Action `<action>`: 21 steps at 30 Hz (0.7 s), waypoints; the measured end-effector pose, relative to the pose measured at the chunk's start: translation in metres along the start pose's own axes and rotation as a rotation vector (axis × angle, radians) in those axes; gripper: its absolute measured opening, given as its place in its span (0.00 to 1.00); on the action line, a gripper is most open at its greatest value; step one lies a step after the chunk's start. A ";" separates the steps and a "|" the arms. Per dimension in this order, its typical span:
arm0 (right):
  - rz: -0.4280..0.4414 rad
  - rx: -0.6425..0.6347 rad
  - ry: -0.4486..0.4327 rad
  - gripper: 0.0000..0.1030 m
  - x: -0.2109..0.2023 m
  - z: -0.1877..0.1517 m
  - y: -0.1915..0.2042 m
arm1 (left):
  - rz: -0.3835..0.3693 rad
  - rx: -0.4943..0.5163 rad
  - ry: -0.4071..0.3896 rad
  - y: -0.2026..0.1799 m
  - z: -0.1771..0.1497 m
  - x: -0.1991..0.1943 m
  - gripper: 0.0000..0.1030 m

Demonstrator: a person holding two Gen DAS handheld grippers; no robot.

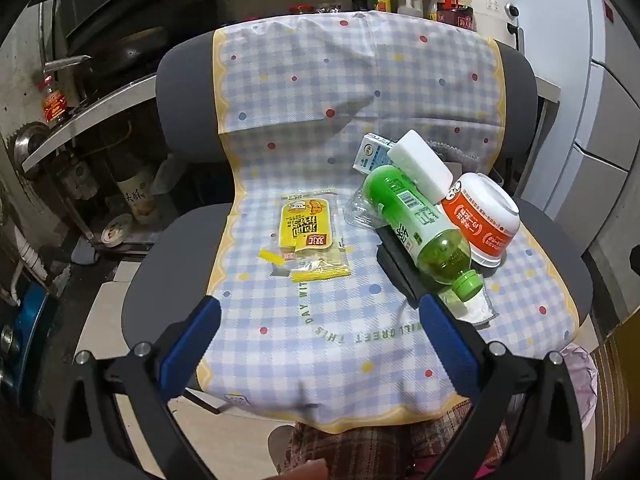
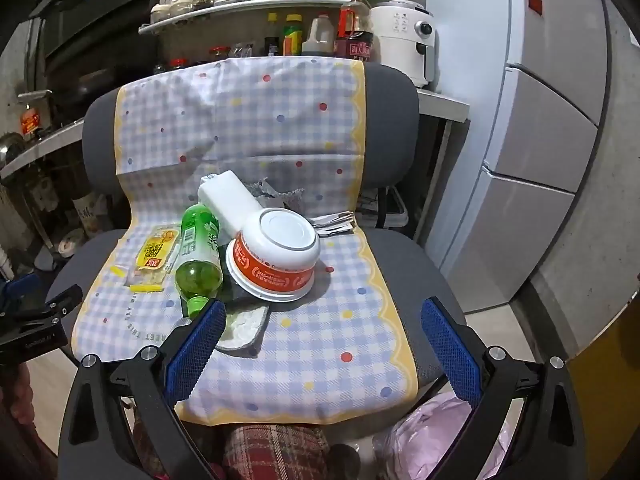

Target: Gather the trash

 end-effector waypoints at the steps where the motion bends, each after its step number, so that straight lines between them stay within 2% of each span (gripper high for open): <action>1: 0.003 0.003 0.000 0.94 -0.002 -0.001 0.000 | -0.001 -0.001 -0.001 0.001 0.000 0.000 0.94; 5: 0.002 0.002 0.001 0.94 -0.009 -0.010 0.020 | 0.000 -0.005 -0.003 0.007 -0.002 0.000 0.94; 21: 0.005 0.016 0.015 0.94 -0.005 -0.015 0.018 | 0.000 0.003 -0.005 0.003 0.001 -0.003 0.94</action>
Point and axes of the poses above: each gripper's, at about its wrist camera, not at the fingertips, and x roughly the way its jaws point, y to its left, z to its top, the point moved 3 cm from there along x, roughly the way its jaws point, and after that the axes turned 2 degrees about z, right-handed, at the moved point
